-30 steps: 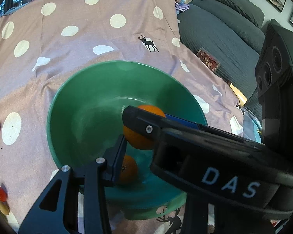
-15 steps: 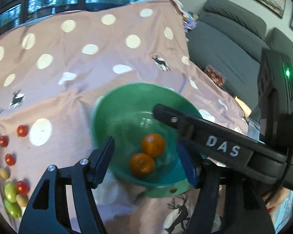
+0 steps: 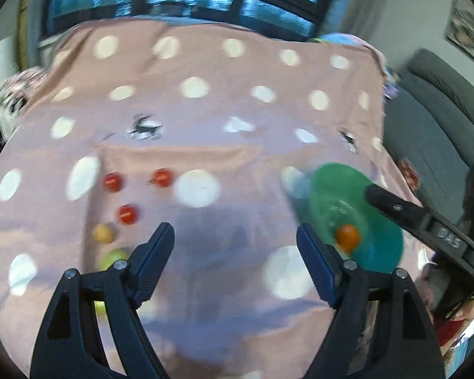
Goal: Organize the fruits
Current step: 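Move the right tool back over the remaining fruit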
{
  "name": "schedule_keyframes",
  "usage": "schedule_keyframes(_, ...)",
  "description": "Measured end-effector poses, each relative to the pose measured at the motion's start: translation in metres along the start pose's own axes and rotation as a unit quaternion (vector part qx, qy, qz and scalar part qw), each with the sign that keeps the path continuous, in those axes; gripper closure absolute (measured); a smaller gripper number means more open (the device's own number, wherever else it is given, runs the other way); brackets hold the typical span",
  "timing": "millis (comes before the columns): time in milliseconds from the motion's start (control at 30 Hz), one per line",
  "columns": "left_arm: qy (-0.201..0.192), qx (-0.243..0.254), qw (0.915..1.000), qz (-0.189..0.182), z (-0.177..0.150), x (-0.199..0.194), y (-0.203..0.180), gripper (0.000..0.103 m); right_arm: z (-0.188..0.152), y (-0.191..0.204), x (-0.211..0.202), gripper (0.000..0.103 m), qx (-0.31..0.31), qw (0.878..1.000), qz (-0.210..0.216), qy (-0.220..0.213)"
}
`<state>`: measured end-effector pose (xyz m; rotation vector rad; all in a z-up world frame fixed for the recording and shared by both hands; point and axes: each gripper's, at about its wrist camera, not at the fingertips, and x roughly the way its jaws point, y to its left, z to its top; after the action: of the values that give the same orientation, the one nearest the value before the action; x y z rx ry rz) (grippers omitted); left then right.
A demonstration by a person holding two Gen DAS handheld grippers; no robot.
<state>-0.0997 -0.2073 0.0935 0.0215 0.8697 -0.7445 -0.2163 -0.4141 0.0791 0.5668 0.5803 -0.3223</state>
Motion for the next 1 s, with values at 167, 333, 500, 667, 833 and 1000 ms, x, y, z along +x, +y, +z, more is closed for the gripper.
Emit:
schedule_keyframes(167,-0.001,-0.073,0.9956,0.058,-0.006,-0.011,0.074,0.023,-0.006,0.027,0.01,0.035,-0.038,0.999,0.012,0.012)
schedule_keyframes(333,-0.017,-0.155,0.9845,0.08,-0.018,-0.026,0.135,0.023,-0.015,0.053,0.024,0.035,-0.067,0.997,0.028,0.037)
schedule_keyframes(500,-0.021,-0.186,0.9775,0.097,-0.024,-0.028,0.159,0.023,-0.03,0.086,0.046,0.035,-0.097,0.991,0.054,0.076)
schedule_keyframes(667,-0.018,-0.202,0.9756,0.085,-0.025,-0.025,0.169,0.024,-0.05,0.118,0.075,0.035,-0.097,0.98,0.108,0.135)
schedule_keyframes(833,-0.018,-0.2,0.9763,0.081,-0.024,-0.021,0.175,0.03,-0.069,0.151,0.112,0.053,-0.102,0.963,0.129,0.213)
schedule_keyframes(1000,-0.019,-0.213,0.9743,0.07,-0.025,-0.022,0.184,0.048,-0.079,0.177,0.144,0.06,-0.106,0.951,0.123,0.262)
